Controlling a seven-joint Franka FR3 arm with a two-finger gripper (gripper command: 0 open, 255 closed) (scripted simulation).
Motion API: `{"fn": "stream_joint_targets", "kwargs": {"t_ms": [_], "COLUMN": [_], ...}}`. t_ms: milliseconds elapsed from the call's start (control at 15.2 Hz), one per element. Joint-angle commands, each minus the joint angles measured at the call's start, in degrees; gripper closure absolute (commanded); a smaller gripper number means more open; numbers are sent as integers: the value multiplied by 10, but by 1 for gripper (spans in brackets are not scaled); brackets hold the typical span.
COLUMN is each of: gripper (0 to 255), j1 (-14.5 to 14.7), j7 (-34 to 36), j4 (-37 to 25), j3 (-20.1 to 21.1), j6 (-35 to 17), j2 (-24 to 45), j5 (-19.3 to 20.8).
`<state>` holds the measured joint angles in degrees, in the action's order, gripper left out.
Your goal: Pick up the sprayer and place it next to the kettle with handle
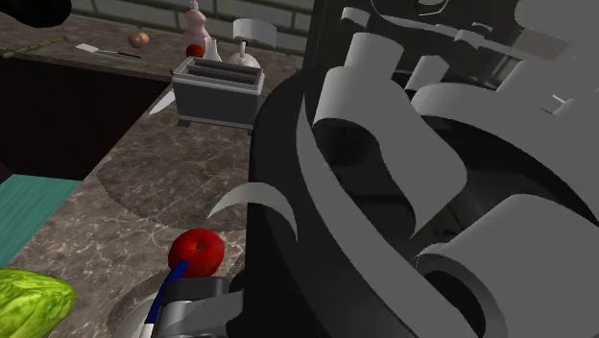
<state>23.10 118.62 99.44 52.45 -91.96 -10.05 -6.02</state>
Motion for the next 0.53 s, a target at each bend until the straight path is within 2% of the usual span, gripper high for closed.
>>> {"fn": "stream_joint_targets", "kwargs": {"t_ms": [0,462], "gripper": [255,255], "j1": [1,4], "j7": [-2,-6], "j4": [17,77], "j3": [0,0], "j6": [-16,-69], "j2": [-3,-11], "j5": [-3,-10]}}
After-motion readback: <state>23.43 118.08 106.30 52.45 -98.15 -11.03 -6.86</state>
